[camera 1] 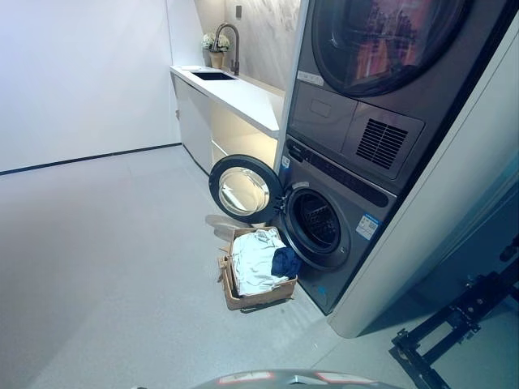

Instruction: Put the clothes in the basket into the washing machine.

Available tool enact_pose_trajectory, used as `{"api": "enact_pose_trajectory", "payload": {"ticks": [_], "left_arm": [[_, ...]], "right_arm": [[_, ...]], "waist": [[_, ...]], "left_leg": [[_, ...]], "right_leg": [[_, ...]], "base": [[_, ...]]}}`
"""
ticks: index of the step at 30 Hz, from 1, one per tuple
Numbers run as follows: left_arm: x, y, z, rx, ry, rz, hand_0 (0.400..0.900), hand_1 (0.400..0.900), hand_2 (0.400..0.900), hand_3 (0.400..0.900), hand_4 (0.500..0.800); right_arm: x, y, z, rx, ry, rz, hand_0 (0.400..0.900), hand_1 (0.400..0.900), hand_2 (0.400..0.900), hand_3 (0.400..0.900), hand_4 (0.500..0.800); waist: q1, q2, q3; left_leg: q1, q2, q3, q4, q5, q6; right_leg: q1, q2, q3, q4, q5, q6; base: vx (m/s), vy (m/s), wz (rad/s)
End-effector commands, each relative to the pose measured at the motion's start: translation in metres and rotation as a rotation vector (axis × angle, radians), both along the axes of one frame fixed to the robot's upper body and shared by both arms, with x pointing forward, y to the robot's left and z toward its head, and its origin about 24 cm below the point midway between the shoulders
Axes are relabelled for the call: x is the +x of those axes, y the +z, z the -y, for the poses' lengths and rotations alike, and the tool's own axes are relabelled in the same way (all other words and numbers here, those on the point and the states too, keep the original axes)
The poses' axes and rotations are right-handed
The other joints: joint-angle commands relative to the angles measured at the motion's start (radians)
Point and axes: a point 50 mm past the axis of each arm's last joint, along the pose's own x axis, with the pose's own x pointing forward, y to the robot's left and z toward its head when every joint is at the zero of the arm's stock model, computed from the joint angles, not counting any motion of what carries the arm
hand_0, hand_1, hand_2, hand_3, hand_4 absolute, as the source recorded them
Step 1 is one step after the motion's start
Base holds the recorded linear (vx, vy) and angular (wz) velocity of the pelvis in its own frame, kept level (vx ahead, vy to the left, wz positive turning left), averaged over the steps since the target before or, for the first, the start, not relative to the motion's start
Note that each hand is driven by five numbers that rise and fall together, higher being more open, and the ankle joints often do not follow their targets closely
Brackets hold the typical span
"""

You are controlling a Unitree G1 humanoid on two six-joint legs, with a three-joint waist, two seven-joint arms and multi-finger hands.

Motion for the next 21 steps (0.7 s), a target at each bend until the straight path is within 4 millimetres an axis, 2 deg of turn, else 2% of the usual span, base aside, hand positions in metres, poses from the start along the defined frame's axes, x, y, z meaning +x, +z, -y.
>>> {"api": "enact_pose_trajectory", "payload": {"ticks": [1, 21], "left_arm": [[0.0305, -0.0037, 0.0288, -0.062, 0.04, 0.105, 0.9, 0.9, 0.9, 0.9, 0.8], [0.0316, -0.0034, 0.0282, -0.064, 0.095, 0.123, 0.9, 0.9, 0.9, 0.9, 0.8]], "right_arm": [[0.0402, 0.0077, 0.0205, -0.079, 0.036, 0.09, 0.9, 0.9, 0.9, 0.9, 0.8], [0.0428, 0.0081, 0.0209, -0.08, 0.032, 0.095, 0.9, 0.9, 0.9, 0.9, 0.8]], "waist": [[0.021, 0.089, 0.117], [0.027, 0.09, 0.125]], "left_leg": [[0.023, -0.071, 0.007, 0.009, -0.149, 0.039], [0.019, -0.073, -0.004, 0.009, -0.149, 0.039]], "right_leg": [[0.036, -0.009, 0.032, -0.001, -0.052, 0.083], [0.034, -0.009, 0.022, -0.001, -0.055, 0.081]], "base": [[0.0, 0.0, 0.0], [0.0, 0.0, 0.01]]}}
